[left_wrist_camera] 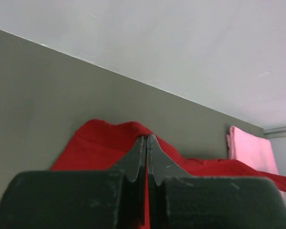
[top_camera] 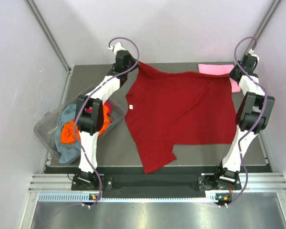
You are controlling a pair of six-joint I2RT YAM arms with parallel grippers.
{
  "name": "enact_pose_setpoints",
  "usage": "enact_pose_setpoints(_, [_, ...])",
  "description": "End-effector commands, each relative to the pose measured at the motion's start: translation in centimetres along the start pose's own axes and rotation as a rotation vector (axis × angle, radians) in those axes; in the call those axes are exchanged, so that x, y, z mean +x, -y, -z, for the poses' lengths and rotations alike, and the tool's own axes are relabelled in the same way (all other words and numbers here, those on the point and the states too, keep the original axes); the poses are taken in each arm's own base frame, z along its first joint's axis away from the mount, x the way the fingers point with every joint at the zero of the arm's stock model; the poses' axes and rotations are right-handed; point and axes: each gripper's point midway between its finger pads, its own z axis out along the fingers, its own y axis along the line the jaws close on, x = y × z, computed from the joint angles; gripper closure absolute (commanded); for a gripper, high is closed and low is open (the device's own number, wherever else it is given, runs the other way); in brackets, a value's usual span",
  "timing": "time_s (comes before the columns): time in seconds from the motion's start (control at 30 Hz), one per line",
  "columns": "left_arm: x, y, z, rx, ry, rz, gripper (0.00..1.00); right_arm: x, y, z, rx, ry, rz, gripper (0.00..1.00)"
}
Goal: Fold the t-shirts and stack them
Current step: Flatten the tshirt out, then fold the tshirt
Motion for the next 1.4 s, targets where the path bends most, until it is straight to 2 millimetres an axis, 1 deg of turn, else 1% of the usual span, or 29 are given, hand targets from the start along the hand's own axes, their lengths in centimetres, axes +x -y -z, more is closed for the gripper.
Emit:
enact_pose_setpoints(0.0, [-5.2,3.9,5.4,0.025,0.049,0.01,1.0,-4.9,-1.7,4.1,-0.063,0.112,-0.015,1.0])
enact_pose_setpoints(0.03, [-5.7,4.2,6.5,0.018,0.039,0.006,1.0,-4.6,-1.5,4.3,-0.059,0.098,-0.014,1.0])
enact_pose_setpoints(0.07, [-4.8,3.5,7.0,-0.008,0.001,-0.001,1.0,-4.3,-1.4,4.4,-0.056,0.089,-0.013,1.0])
enact_pose_setpoints(0.1, [-4.7,3.4,7.5,-0.011,-0.013,-0.002,1.0,-3.7,-1.1,4.6,-0.054,0.074,-0.014,1.0])
enact_pose_setpoints(0.13, [-5.4,4.0,8.7,0.002,-0.006,-0.001,1.0,-3.4,-0.8,4.8,-0.048,0.061,-0.019,1.0])
enact_pose_setpoints(0.17, [-4.4,3.1,9.1,-0.016,-0.029,-0.004,1.0,-3.0,-0.5,4.9,-0.045,0.051,-0.025,1.0])
enact_pose_setpoints(0.2, [-4.3,3.0,9.7,-0.019,-0.032,-0.006,1.0,-2.4,-0.3,5.1,-0.05,0.033,-0.033,1.0])
enact_pose_setpoints(0.23, [-5.0,3.5,10.7,-0.011,-0.023,-0.003,1.0,-2.1,0.0,5.3,-0.046,0.023,-0.041,1.0])
enact_pose_setpoints(0.27, [-4.0,2.6,11.1,-0.028,-0.046,-0.006,1.0,-1.8,0.1,5.5,-0.047,0.016,-0.049,1.0])
enact_pose_setpoints(0.3, [-3.8,2.5,11.5,-0.033,-0.059,-0.004,1.0,-1.3,0.2,6.0,-0.051,0.003,-0.059,1.0])
enact_pose_setpoints(0.33, [-3.7,2.9,12.3,-0.016,-0.071,0.001,1.0,-1.1,0.5,6.2,-0.049,-0.004,-0.064,1.0])
enact_pose_setpoints(0.37, [-2.8,2.5,12.5,-0.021,-0.097,0.006,1.0,-0.8,0.5,6.5,-0.048,-0.012,-0.067,1.0])
enact_pose_setpoints(0.43, [-1.9,2.6,13.3,-0.013,-0.131,0.007,1.0,-0.3,1.1,7.4,-0.032,-0.021,-0.068,1.0])
enact_pose_setpoints(0.47, [-0.5,2.5,13.6,-0.015,-0.164,-0.009,1.0,-0.1,1.2,7.6,-0.03,-0.023,-0.066,1.0])
enact_pose_setpoints(0.53, [0.6,2.1,14.4,-0.031,-0.193,-0.029,1.0,0.9,1.9,8.2,-0.012,-0.04,-0.067,1.0])
enact_pose_setpoints(0.57, [2.3,1.6,14.8,-0.043,-0.226,-0.042,1.0,1.2,2.1,8.5,-0.007,-0.045,-0.069,1.0])
enact_pose_setpoints(0.6, [3.1,1.4,15.2,-0.046,-0.242,-0.045,1.0,2.0,2.7,8.8,0.007,-0.059,-0.075,1.0])
enact_pose_setpoints(0.63, [3.5,1.4,15.7,-0.044,-0.251,-0.046,1.0,2.3,2.9,8.9,0.013,-0.062,-0.078,1.0])
enact_pose_setpoints(0.67, [5.1,0.7,16.2,-0.058,-0.285,-0.052,1.0,2.7,3.1,9.0,0.017,-0.07,-0.08,1.0])
enact_pose_setpoints(0.7, [5.7,0.5,16.5,-0.064,-0.3,-0.055,1.0,3.4,3.5,9.2,0.025,-0.083,-0.082,1.0])
enact_pose_setpoints(0.73, [7.0,0.0,17.3,-0.076,-0.331,-0.062,1.0,3.7,3.7,9.3,0.031,-0.091,-0.085,1.0])
enact_pose_setpoints(0.8, [8.2,-0.2,17.9,-0.082,-0.365,-0.068,1.0,4.7,4.4,9.4,0.054,-0.11,-0.089,1.0])
enact_pose_setpoints(0.83, [8.5,-0.2,18.4,-0.082,-0.373,-0.071,1.0,4.8,4.6,9.4,0.058,-0.109,-0.092,1.0])
enact_pose_setpoints(0.87, [9.3,-0.5,18.9,-0.091,-0.396,-0.076,1.0,5.0,4.8,9.5,0.065,-0.112,-0.093,1.0])
enact_pose_setpoints(0.97, [9.7,-0.9,19.9,-0.125,-0.411,-0.095,1.0,5.7,5.5,9.3,0.09,-0.135,-0.098,1.0])
enact_pose_setpoints(1.1, [9.9,-1.2,20.6,-0.166,-0.418,-0.136,1.0,5.8,5.7,9.3,0.093,-0.135,-0.1,1.0])
enact_pose_setpoints(1.13, [9.8,-1.3,20.8,-0.176,-0.419,-0.142,1.0,5.7,5.8,9.4,0.095,-0.13,-0.101,1.0])
enact_pose_setpoints(1.27, [8.8,-0.4,21.6,-0.182,-0.398,-0.164,1.0,5.2,6.2,9.4,0.104,-0.121,-0.098,1.0])
enact_pose_setpoints(1.37, [8.3,-0.1,22.4,-0.195,-0.392,-0.181,1.0,5.1,6.2,9.3,0.104,-0.12,-0.099,1.0])
